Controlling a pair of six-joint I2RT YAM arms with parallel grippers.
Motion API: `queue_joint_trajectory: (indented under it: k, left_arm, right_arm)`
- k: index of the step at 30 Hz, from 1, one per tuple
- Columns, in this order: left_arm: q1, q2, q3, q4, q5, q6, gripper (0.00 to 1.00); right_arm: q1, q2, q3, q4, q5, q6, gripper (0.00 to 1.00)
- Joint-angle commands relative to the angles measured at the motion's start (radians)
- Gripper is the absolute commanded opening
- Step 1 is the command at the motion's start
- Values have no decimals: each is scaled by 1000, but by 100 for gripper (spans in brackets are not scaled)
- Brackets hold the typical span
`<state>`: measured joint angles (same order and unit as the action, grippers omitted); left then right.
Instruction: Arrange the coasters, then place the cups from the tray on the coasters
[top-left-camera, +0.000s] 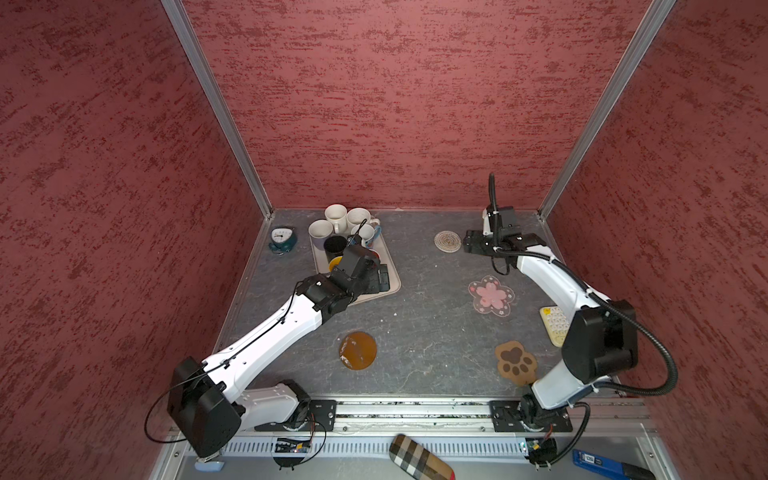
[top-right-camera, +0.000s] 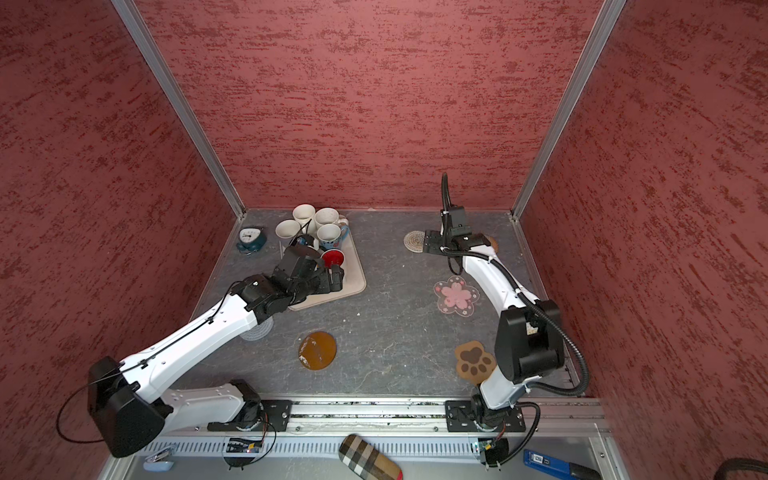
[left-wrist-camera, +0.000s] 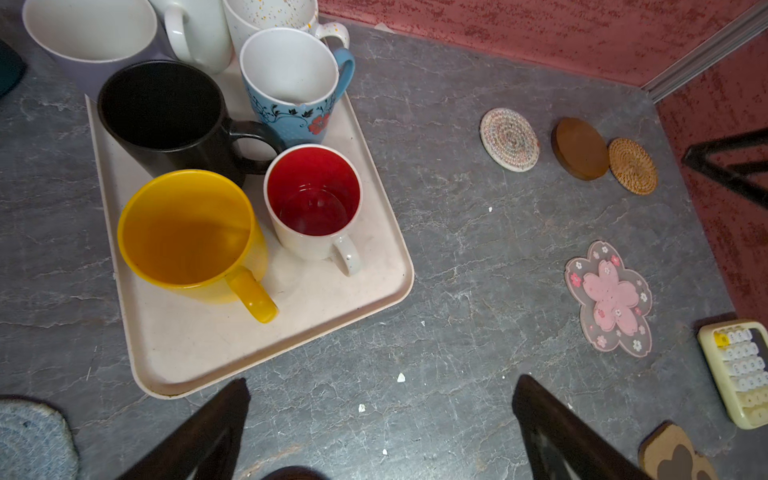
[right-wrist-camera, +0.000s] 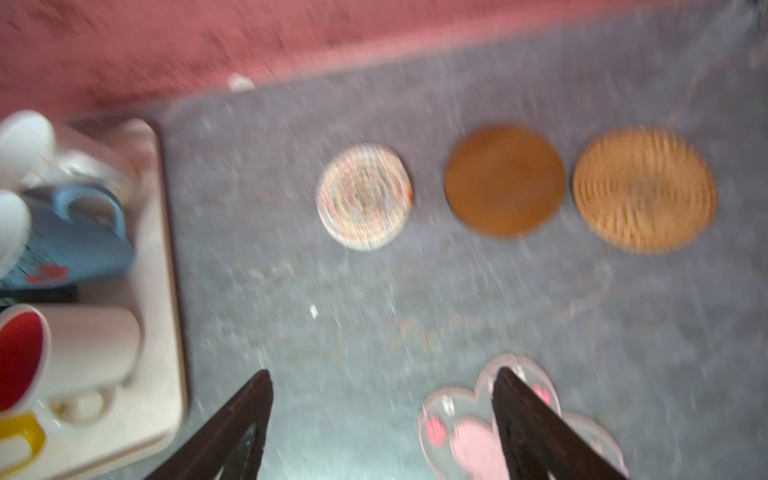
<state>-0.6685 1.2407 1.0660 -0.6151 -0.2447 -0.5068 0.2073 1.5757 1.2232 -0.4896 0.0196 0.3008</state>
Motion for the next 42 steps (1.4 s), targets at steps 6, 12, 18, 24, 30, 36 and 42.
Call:
queue_joint_trajectory:
  k: [6, 12, 18, 24, 30, 36, 42]
  left_arm:
    - [-57, 74, 5, 3, 32, 15, 100]
    - [-104, 92, -9, 31, 23, -10, 100]
    - [-110, 92, -28, 38, 25, -34, 100]
    - [-109, 72, -47, 33, 21, -39, 100]
    - [-110, 88, -33, 25, 15, -36, 100]
    - [-111, 75, -39, 17, 9, -36, 100]
    - [-108, 45, -61, 21, 2, -36, 100]
  right_arm:
    - [-5, -170, -371, 124, 54, 127, 83]
    - [-17, -164, -430, 151, 89, 121, 78]
    - [-29, -128, -439, 180, 104, 109, 64]
    - [-67, -88, -458, 196, 120, 96, 63]
    - [-71, -28, -448, 220, 104, 93, 64]
    - [-72, 19, -455, 240, 79, 104, 63]
    - [-54, 66, -448, 261, 12, 129, 62]
